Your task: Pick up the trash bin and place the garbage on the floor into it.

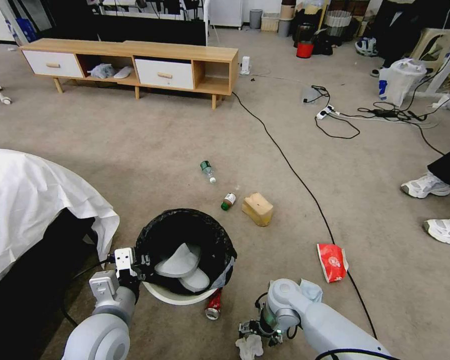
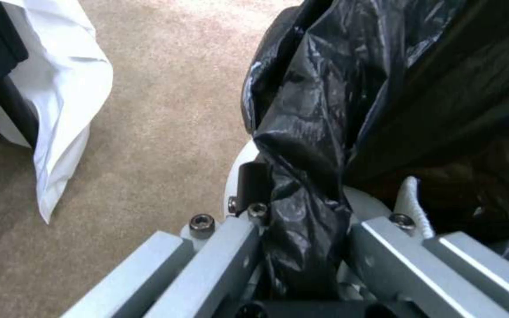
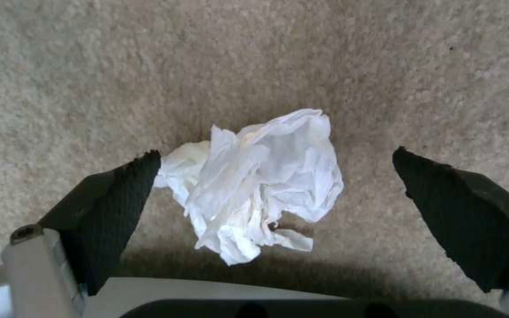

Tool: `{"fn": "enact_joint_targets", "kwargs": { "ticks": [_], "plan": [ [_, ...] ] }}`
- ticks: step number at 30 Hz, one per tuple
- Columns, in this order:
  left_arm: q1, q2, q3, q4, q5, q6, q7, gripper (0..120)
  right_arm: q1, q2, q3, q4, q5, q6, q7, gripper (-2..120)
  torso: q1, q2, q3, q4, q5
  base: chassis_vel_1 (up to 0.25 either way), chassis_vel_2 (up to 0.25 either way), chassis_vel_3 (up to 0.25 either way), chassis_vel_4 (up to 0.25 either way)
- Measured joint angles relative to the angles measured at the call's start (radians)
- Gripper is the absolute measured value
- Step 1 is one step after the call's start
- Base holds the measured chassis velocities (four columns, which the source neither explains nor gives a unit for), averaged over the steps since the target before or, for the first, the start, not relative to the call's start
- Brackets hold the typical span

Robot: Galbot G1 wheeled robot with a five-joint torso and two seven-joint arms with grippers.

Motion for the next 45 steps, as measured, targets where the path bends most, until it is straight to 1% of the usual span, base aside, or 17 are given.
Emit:
{"fn": "enact_joint_targets", "kwargs": {
  "ticks": [6,17,21,37,38,39,40,41,42,44,45],
  "plan": [
    [-0.002,0.002,-0.001,0.001,-0.004,0.000,0.000,1,-0.006,0.003,-0.001,-0.007,-0.015,0.000,-0.003,100,0.000,0.000,0.000,0.0000,0.0001,0.000,0.000,0.000,0.000],
    [0.004,0.005,-0.006,-0.004,-0.005,-0.002,0.001,1,-0.024,-0.016,0.009,-0.018,-0.037,0.000,-0.010,100,0.000,0.000,0.000,0.0002,0.0002,0.000,0.000,0.000,0.000],
    [0.004,0.007,-0.006,-0.007,-0.008,-0.003,0.002,1,-0.032,-0.021,0.010,-0.008,-0.047,0.000,-0.008,100,0.000,0.000,0.000,-0.0001,0.0002,0.000,0.000,0.000,0.000],
    [0.002,0.015,-0.007,-0.011,-0.014,-0.006,0.003,1,-0.035,-0.010,-0.007,0.007,-0.057,0.000,0.004,100,0.000,0.000,0.000,-0.0001,0.0000,0.000,0.000,0.000,0.000],
    [0.003,0.016,-0.008,-0.011,-0.015,-0.006,0.003,1,-0.036,-0.008,-0.008,0.007,-0.059,0.000,0.004,96,0.000,0.000,0.000,0.0000,0.0000,0.000,0.000,0.000,0.000],
    [0.003,0.016,-0.008,-0.011,-0.015,-0.006,0.003,1,-0.036,-0.008,-0.008,0.007,-0.059,0.000,0.004,96,0.000,0.000,0.000,0.0000,0.0000,0.000,0.000,0.000,0.000],
    [0.003,0.016,-0.008,-0.012,-0.015,-0.006,0.003,1,-0.035,-0.008,-0.009,0.008,-0.062,0.000,0.005,92,0.000,0.000,0.000,-0.0001,-0.0004,0.000,0.000,0.000,0.000],
    [0.003,0.016,-0.009,-0.012,-0.015,-0.007,0.004,1,-0.036,-0.008,-0.009,0.010,-0.064,0.000,0.006,87,0.000,0.000,0.000,-0.0003,-0.0017,0.000,0.000,0.000,0.000],
    [0.003,0.016,-0.009,-0.012,-0.015,-0.007,0.004,1,-0.036,-0.008,-0.009,0.010,-0.064,0.000,0.006,87,0.000,0.000,0.000,-0.0003,-0.0017,0.000,0.000,0.000,0.000],
    [0.004,0.016,-0.008,-0.013,-0.015,-0.007,0.004,1,-0.036,-0.008,-0.011,0.014,-0.069,-0.001,0.007,79,0.000,0.000,0.000,-0.0006,-0.0022,0.000,0.000,0.000,0.000],
    [0.004,0.016,-0.008,-0.013,-0.015,-0.007,0.004,1,-0.036,-0.008,-0.011,0.014,-0.069,-0.001,0.007,79,0.000,0.000,0.000,-0.0006,-0.0022,0.000,0.000,0.000,0.000]
  ]
}}
